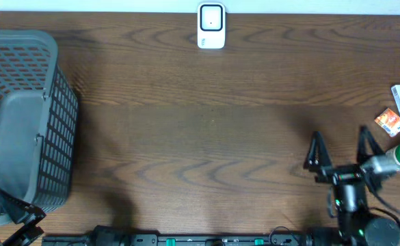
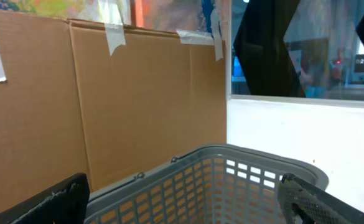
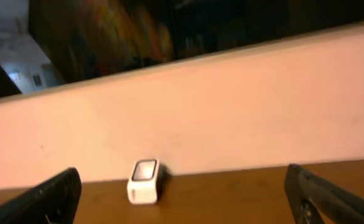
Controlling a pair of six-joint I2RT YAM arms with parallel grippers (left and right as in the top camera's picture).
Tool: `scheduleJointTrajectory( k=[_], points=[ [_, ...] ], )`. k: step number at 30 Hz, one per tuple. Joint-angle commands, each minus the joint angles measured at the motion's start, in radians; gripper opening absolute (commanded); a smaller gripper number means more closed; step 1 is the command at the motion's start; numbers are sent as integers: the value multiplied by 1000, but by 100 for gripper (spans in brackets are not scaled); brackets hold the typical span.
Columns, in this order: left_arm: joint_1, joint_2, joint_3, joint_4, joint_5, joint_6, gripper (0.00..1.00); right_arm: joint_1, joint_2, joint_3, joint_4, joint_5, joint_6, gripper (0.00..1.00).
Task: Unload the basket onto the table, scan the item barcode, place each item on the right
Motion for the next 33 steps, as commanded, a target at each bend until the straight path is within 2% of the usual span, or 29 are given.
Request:
scheduleJointTrajectory(
  k=[1, 8, 12, 18, 21, 24, 28, 33],
  points=[
    [3, -2, 5, 1, 51, -15, 96, -7, 8, -65, 73, 44, 83, 99],
    [3, -2, 5, -2, 53, -34, 96, -7, 10, -164, 75, 71, 83, 99],
    [3, -2, -6, -2, 71, -111, 96, -7, 10, -221, 74, 71, 83, 99],
    [3, -1, -82, -10, 298, -143, 96, -7, 10, -294, 66, 89, 134, 99],
    [3, 0, -148, 9, 439, -213, 96, -7, 10, -293, 5, 125, 157, 99],
    [3, 0, -242, 136, 544, -309, 96, -7, 10, -293, -24, 131, 157, 99],
    [3, 0, -388, 319, 551, -393, 96, -7, 13, -293, -65, 130, 156, 99],
    [3, 0, -564, 418, 551, -454, 96, -7, 13, -293, -114, 131, 156, 99]
  ],
)
